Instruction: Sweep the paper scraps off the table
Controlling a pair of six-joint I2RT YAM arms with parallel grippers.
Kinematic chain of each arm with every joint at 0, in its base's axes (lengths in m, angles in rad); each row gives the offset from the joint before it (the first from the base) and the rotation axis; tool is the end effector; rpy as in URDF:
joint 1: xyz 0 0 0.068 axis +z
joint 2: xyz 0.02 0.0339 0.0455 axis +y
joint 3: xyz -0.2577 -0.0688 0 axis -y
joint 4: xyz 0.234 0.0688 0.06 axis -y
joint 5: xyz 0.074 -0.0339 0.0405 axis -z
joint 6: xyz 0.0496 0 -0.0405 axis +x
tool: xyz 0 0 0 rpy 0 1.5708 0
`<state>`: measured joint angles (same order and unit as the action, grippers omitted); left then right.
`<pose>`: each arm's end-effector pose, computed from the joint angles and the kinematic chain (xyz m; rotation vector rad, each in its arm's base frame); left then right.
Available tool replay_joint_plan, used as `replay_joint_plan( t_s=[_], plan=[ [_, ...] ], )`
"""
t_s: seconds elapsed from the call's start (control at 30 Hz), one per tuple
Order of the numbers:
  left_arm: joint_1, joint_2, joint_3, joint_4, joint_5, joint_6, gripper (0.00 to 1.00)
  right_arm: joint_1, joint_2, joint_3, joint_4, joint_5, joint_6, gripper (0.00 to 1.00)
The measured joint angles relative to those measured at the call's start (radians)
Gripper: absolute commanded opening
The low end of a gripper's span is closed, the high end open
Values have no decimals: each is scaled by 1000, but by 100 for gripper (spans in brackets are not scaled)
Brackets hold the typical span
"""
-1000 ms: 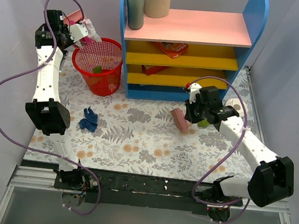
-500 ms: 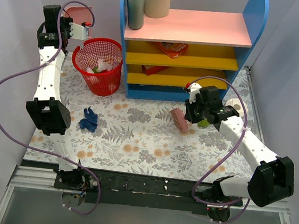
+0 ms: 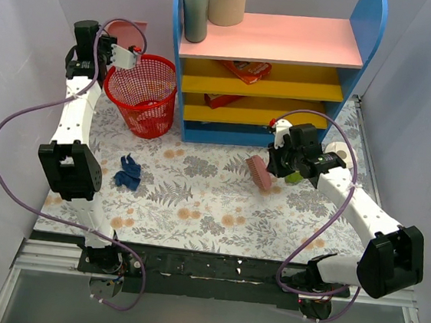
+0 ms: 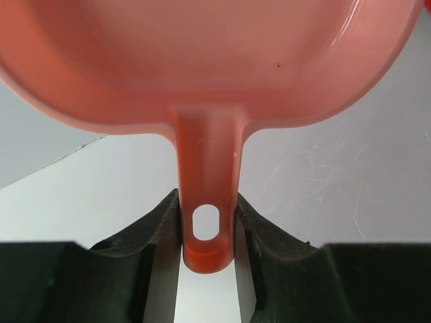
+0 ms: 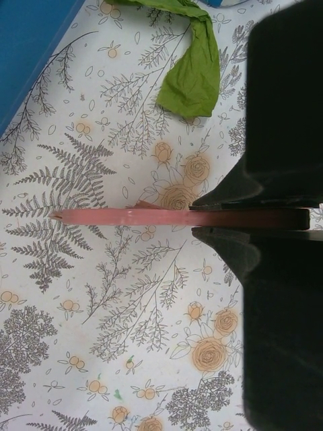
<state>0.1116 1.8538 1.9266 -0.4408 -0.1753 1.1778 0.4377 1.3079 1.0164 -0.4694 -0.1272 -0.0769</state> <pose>0.4319 0.0571 0.3936 0.9450 1.8471 0.9995 0.2542 0.1259 0.2676 -0.6590 2.2528 0.3275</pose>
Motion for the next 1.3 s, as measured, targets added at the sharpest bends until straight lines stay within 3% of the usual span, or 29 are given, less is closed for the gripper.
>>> replay_joint_plan(
  t_s=[0.17,0.33,0.53,0.73,0.87,1.07,1.3],
  plan=[
    [0,13,63,26,-60,-148,0,0,0,1,-1,-26,-7,1],
    [20,-6,222,-100,-153,-562,0,32,3,66,-31,-121,-50,1],
    [58,-237,43,-316,-123,-1071,0,179,87,277,-25,-255,-101,1],
    [53,-362,-67,-492,68,-1462,0,338,373,589,-2,-311,-101,1],
    [51,-387,-122,-556,160,-1579,0,433,609,836,21,-349,-84,1],
    [50,-410,-147,-573,186,-1617,0,515,928,1204,57,-410,-2,1],
    [50,-460,-177,-579,193,-1618,0,546,1073,1284,105,-418,59,1]
  ],
)
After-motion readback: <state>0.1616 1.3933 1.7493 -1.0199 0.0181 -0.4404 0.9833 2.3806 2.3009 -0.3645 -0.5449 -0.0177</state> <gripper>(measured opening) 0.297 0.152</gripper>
